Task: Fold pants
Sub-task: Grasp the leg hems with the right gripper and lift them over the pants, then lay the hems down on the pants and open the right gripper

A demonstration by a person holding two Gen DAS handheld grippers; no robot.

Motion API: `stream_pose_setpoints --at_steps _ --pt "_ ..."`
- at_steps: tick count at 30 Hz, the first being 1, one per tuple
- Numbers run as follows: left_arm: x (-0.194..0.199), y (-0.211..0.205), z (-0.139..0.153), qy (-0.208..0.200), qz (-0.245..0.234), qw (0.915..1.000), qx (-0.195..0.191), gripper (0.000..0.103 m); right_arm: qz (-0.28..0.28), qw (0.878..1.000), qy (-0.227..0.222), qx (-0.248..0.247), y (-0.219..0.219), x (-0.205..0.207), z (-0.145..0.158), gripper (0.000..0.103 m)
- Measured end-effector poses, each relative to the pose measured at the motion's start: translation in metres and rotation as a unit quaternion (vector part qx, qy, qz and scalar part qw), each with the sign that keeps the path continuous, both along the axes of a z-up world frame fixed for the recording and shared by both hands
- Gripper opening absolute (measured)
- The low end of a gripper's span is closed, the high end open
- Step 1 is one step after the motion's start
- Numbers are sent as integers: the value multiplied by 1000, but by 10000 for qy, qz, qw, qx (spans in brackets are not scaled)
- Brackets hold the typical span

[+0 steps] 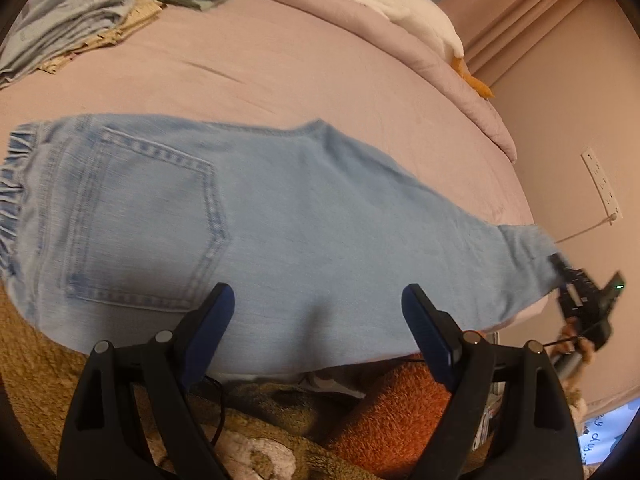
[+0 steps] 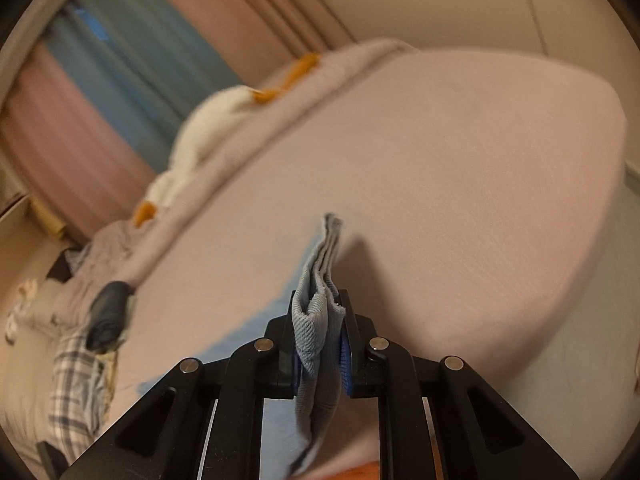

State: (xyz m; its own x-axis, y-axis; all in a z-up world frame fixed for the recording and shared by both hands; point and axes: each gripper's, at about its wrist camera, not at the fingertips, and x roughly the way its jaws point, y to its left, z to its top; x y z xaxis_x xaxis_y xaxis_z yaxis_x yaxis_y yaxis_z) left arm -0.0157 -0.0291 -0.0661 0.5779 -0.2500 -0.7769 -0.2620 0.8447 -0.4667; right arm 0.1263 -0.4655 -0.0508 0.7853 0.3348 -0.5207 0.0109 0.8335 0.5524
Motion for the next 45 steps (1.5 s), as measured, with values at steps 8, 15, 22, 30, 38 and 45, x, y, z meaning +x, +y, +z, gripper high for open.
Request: stream_pose_setpoints --at_steps 8,15,22,30,38,45 --pt "-16 15 7 -107 207 9997 119 86 808 9920 -905 -360 78 -15 66 16" --pt "-27 30 10 -191 454 9987 99 86 1983 9704 -1219 -646 161 -31 83 17" --pt "-35 36 11 -144 578 9981 148 86 2930 9482 -772 -957 238 -39 49 17" --pt "-36 37 8 -85 631 9978 174 86 3398 9295 -22 -1434 285 -40 2 17" --pt "-30 33 3 37 579 9981 219 86 3649 9105 635 -1839 303 -43 -41 17" --pt "-28 33 -1 97 591 9980 197 86 3713 8994 730 -2188 314 -49 -52 17"
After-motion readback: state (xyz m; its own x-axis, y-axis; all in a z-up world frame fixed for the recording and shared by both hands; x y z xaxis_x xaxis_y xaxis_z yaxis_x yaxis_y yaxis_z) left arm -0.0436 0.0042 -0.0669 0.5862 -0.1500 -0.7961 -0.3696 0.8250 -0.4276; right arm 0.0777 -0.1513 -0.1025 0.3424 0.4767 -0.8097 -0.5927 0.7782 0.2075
